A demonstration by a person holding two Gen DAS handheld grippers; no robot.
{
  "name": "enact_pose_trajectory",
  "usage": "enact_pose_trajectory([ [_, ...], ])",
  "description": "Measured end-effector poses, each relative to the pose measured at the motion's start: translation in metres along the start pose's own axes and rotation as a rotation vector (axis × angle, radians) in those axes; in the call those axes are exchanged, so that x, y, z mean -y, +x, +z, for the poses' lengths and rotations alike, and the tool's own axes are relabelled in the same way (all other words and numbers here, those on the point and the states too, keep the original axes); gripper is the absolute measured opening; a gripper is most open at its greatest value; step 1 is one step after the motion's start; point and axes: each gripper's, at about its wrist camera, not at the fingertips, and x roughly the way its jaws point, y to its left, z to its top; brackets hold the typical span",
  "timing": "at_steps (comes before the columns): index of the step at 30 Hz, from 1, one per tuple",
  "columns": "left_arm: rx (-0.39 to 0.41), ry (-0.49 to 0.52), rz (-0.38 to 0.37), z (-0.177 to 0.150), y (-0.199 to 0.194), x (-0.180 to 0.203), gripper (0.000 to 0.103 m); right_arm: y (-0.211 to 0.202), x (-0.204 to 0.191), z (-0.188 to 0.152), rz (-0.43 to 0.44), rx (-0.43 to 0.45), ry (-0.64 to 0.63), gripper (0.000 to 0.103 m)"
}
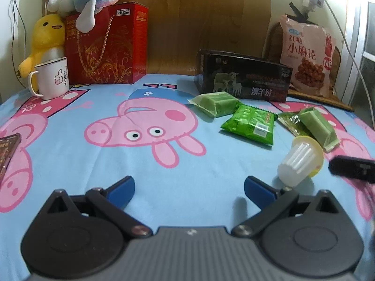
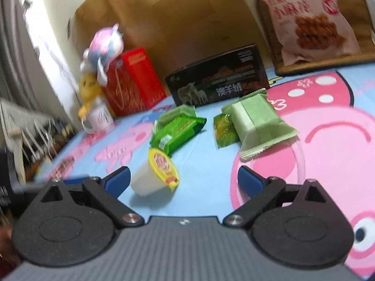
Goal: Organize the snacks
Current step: 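Grasp the yellow-lidded jelly cup with the left gripper, then carry the jelly cup into the black tin box and open the left gripper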
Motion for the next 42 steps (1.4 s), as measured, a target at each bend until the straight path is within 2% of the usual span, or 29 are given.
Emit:
enact_pose_trajectory([
  [2,-0.006,-0.01,-0.019,0.001,-0.003,0.0,0.102,-0.001,-0.007,0.0,-0.02,-0.025,-0.12,0.098],
  [5,-0.012,-0.06,-0.141,0.005,-0.006,0.0,0.091,-0.005,-0.016,-0.005,-0.032,-0.041,-0.291,0.093],
  [6,-0.022,-0.078,-0.19,0.009,-0.005,0.001,0.087,-0.003,-0.018,-0.005,-0.023,-0.056,-0.321,0.087],
  [9,-0.06,-0.129,-0.334,0.021,0.002,0.007,0.079,0.008,-0.017,-0.002,0.018,-0.112,-0.342,0.07],
  [11,-0.081,-0.155,-0.422,0.028,0.01,0.012,0.078,0.015,-0.016,0.001,0.043,-0.13,-0.348,0.067],
  [13,-0.091,-0.153,-0.458,0.033,0.017,0.018,0.078,0.023,-0.016,0.005,0.048,-0.135,-0.364,0.067],
  [15,-0.117,-0.136,-0.464,0.037,0.028,0.026,0.077,0.031,-0.017,0.01,0.066,-0.15,-0.384,0.067],
  [16,-0.14,-0.135,-0.476,0.038,0.034,0.028,0.071,0.035,-0.019,0.011,0.076,-0.157,-0.396,0.065],
  [17,-0.151,-0.136,-0.491,0.037,0.037,0.031,0.071,0.038,-0.02,0.012,0.081,-0.163,-0.412,0.064],
  [18,-0.148,-0.129,-0.493,0.036,0.036,0.033,0.067,0.039,-0.022,0.011,0.086,-0.166,-0.428,0.056],
  [19,-0.153,-0.12,-0.496,0.035,0.035,0.037,0.064,0.037,-0.024,0.01,0.1,-0.169,-0.441,0.044],
  [22,-0.133,-0.089,-0.468,0.032,0.028,0.041,0.06,0.034,-0.028,0.007,0.115,-0.168,-0.463,0.033],
  [25,-0.11,-0.08,-0.476,0.044,0.024,0.042,0.06,0.031,-0.025,0.009,0.115,-0.157,-0.443,0.024],
  [28,-0.054,-0.022,-0.504,0.068,0.016,0.051,0.06,0.034,-0.022,0.02,0.109,-0.116,-0.42,0.021],
  [32,0.009,0.073,-0.445,0.106,0.028,0.07,0.06,0.043,-0.019,0.053,0.095,-0.02,-0.395,0.022],
  [37,0.066,0.082,-0.426,0.161,0.06,0.08,0.06,0.076,-0.007,0.103,0.051,0.062,-0.392,0.021],
  [40,0.095,0.082,-0.41,0.19,0.087,0.083,0.06,0.104,0.006,0.134,0.021,0.074,-0.367,0.021],
  [42,0.085,0.056,-0.387,0.204,0.11,0.083,0.063,0.126,0.012,0.151,-0.013,0.062,-0.366,0.023],
])
